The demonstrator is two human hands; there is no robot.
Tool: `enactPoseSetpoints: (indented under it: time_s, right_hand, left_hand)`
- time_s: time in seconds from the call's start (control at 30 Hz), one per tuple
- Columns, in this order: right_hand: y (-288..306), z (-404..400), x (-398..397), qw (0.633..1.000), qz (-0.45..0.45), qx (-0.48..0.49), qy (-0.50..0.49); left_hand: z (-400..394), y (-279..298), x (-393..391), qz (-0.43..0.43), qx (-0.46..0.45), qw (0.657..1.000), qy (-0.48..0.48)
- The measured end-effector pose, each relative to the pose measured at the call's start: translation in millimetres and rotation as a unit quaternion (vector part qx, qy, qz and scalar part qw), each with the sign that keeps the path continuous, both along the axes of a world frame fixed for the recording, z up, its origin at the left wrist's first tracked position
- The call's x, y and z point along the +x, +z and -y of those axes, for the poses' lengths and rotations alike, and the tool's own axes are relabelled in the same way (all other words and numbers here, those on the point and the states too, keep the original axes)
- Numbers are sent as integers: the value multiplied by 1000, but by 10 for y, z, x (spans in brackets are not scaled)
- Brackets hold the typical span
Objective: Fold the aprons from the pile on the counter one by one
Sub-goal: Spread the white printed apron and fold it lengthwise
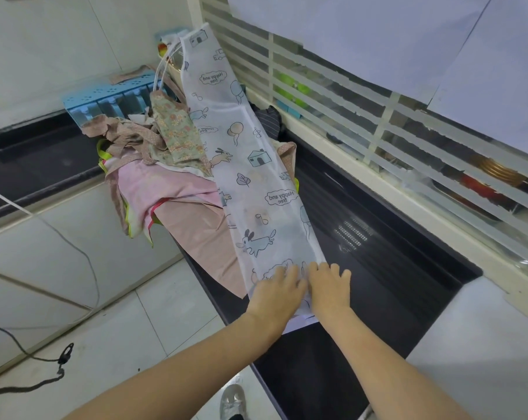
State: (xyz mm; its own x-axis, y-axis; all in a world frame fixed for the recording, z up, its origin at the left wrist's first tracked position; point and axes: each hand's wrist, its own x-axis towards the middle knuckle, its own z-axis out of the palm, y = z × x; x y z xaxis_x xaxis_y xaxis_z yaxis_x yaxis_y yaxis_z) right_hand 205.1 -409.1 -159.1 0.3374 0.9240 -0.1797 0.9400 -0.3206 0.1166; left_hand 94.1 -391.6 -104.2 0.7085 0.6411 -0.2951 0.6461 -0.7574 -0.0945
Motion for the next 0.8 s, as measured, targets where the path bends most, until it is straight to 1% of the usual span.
enactPoseSetpoints:
  time_s: [0.07,0.1,0.13,0.17,0.2,0.23,0.27,0.3,0.33,0.37,0.4,0.47,0.53,0.6,0.63,0.67,0.73,0.77,0.8]
  right_hand:
    - [12,-18,12,999,-24,-21,5]
    - [25,-21,25,999,-31,-19,6]
    - [38,-11,39,999,-42,-22,3]
    - [55,-5,66,999,-50,-22,0]
    - [57,9,86,998,-53,-27,-3]
    - [53,29,115,998,-54,-27,-3]
    - [58,42,133,998,-50,-27,-3]
    - [62,51,145,999,-38,-23,5]
    - [63,64,152,999,-27,-21,16]
    - [71,66,149,999,-21,-18,26]
    - [80,63,137,999,-11,-19,35]
    - [137,75,120,999,0,-1,49]
    - [111,77,143,996,12,35,77]
    - [21,87,189,989,29,88,117]
    - [12,105,186,989,45,71,121]
    - [54,113,167,988,66,40,130]
    - [52,110,164,978,94,-43,179]
    - [73,123,150,973,109,-56,198]
    - [59,120,163,969,124,-32,212]
  left_hand:
    - [36,7,46,-31,20,998,-45]
    - [44,6,39,-40,11,998,-39]
    - [30,-25,17,-31,-15,999,-20]
    - [3,-40,-21,3,-63,998,13]
    - [-48,-71,-82,65,-141,986,53]
    - [-103,-68,-141,153,-243,952,109]
    - [-175,-93,-217,248,-340,889,180]
    - [-248,-107,-285,333,-405,810,263]
    - [-322,-144,-338,389,-425,740,348]
    - [-406,-204,-380,410,-407,699,421]
    - [-490,-280,-415,397,-365,699,470]
    - [-583,-387,-410,353,-300,733,498]
    - [-625,-419,-340,339,-287,754,484]
    - [-656,-410,-252,325,-291,763,477]
    - [-679,-401,-224,324,-292,764,477]
    - [-714,-403,-221,333,-297,756,480]
    - [-824,-380,-288,360,-326,721,495]
    - [-885,-365,-349,368,-345,700,505]
    - [-940,-359,-411,373,-366,682,511]
